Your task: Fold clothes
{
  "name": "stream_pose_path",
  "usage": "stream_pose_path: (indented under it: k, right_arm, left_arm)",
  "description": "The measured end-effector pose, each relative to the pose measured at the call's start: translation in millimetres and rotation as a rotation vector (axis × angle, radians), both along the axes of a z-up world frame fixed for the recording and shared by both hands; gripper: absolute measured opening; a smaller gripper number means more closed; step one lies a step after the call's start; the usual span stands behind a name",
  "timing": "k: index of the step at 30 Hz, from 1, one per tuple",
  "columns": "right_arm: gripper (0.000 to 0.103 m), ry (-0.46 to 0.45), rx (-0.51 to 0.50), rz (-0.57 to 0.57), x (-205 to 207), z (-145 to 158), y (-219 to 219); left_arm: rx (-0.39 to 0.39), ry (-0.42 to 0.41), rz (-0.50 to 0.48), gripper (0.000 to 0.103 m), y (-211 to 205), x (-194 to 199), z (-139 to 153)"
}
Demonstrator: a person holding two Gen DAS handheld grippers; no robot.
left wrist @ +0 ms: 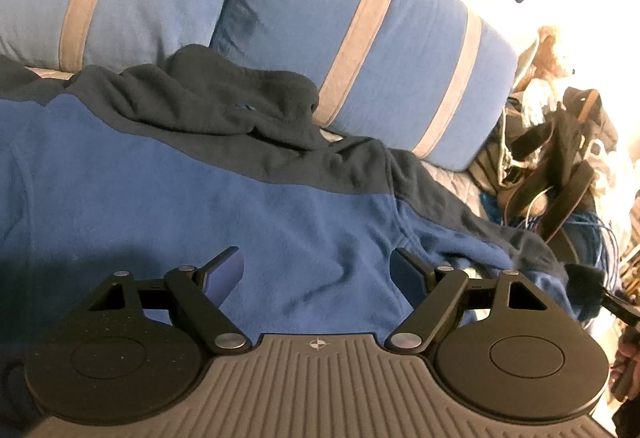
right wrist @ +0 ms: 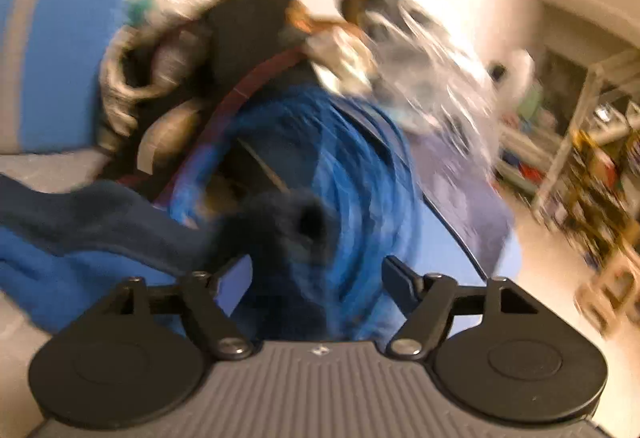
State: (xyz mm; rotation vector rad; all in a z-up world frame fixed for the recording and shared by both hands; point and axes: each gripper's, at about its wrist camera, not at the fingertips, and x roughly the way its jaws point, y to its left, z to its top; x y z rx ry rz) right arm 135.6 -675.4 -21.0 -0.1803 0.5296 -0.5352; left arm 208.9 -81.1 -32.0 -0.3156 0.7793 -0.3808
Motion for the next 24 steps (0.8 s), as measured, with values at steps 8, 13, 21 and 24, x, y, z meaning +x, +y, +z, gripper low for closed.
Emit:
stream_pose_path:
  k: [8, 13, 21, 24]
  right_arm:
    - [0.077, 0.129, -0.139, 0.716, 16, -18, 137]
    - [0.064, 0.214, -0.325, 0.930, 41, -49, 204]
    - [0.055, 0.343, -0.524, 1.067, 83, -90, 260]
    - [0.053, 0.364, -0.452, 1.054, 99, -93, 262]
  left_arm:
    - [0.014, 0.017, 0.004, 0.081, 0, 2, -3]
    - [0.019, 0.023, 0.005, 0.081, 0, 3, -5]
    - [0.026, 0.021, -0.003, 0.081, 0, 4, -5]
    - [0.024, 0.018, -0.005, 0.081, 0, 4, -5]
